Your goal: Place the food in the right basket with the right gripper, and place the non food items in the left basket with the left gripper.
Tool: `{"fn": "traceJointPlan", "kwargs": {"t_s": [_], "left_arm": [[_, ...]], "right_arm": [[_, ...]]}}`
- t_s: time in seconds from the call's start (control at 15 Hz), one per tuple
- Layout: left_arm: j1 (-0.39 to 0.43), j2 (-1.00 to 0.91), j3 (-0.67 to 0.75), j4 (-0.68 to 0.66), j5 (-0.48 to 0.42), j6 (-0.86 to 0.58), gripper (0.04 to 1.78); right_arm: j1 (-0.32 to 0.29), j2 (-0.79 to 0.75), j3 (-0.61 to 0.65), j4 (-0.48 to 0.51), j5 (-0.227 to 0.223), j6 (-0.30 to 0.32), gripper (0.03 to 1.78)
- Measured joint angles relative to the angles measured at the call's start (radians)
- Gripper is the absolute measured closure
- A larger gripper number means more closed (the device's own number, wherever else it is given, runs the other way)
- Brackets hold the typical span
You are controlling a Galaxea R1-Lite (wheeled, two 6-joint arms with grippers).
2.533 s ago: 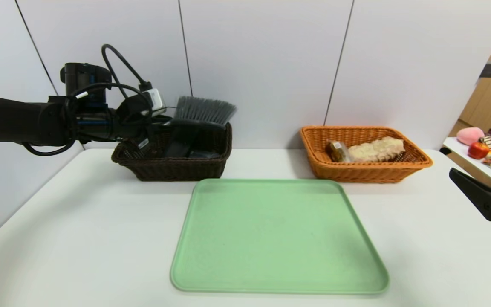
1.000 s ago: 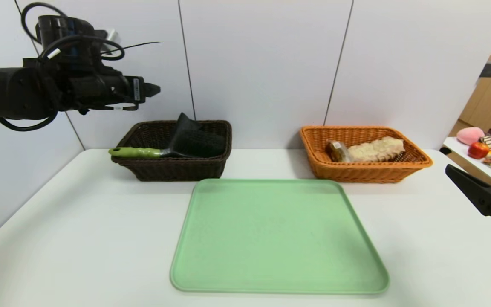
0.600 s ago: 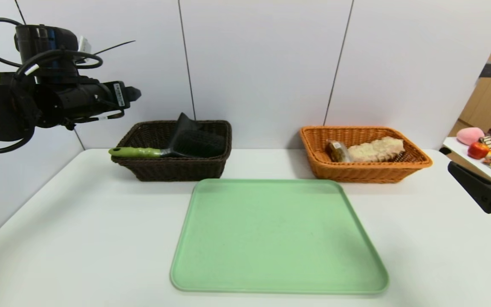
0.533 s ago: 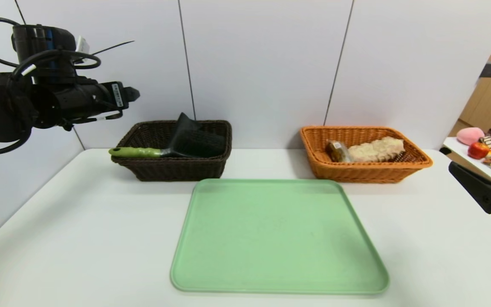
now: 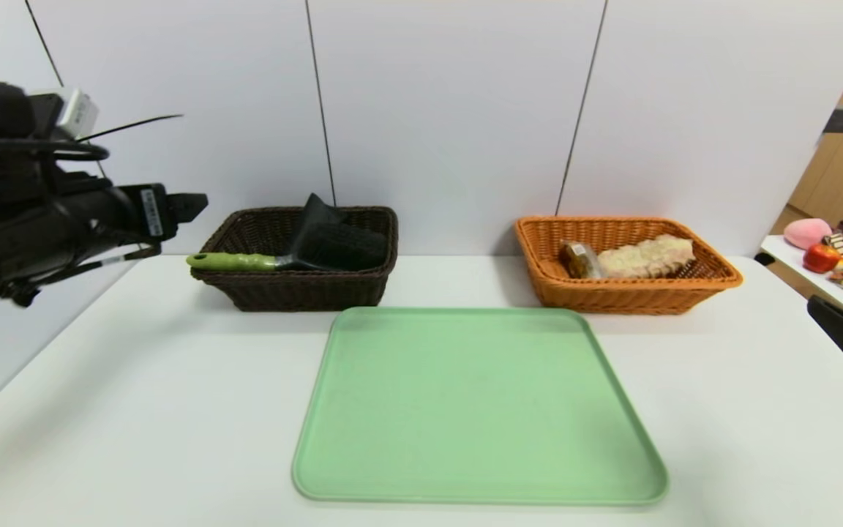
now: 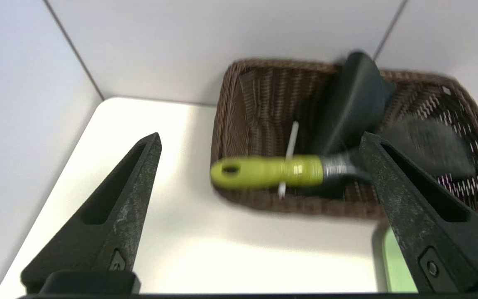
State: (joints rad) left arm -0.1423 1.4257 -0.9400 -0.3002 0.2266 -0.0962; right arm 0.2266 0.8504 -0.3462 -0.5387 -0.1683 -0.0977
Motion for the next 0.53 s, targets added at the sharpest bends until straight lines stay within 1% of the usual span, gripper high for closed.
{"fn": "traceJointPlan", "kwargs": {"t_s": [0.2, 0.27, 0.4, 0.53], "left_arm": [[-0.014, -0.263, 0.296, -0.060, 0.026, 0.037, 0.13], [-0.015, -0.346, 0.376, -0.073, 0.044, 0.049, 0.13], [0.009, -0.495, 0.536, -0.086, 0.072, 0.074, 0.13], [0.043, -0.626, 0.658, -0.093, 0.081, 0.096, 0.13]], "right_arm": [[-0.038, -0.114, 0.032, 0.110, 0.006, 0.003, 0.11], [-0.055, -0.150, 0.044, 0.141, 0.008, 0.004, 0.11], [-0.091, -0.204, 0.068, 0.161, 0.029, 0.005, 0.11], [-0.111, -0.259, 0.099, 0.174, 0.039, 0.005, 0.11]]}}
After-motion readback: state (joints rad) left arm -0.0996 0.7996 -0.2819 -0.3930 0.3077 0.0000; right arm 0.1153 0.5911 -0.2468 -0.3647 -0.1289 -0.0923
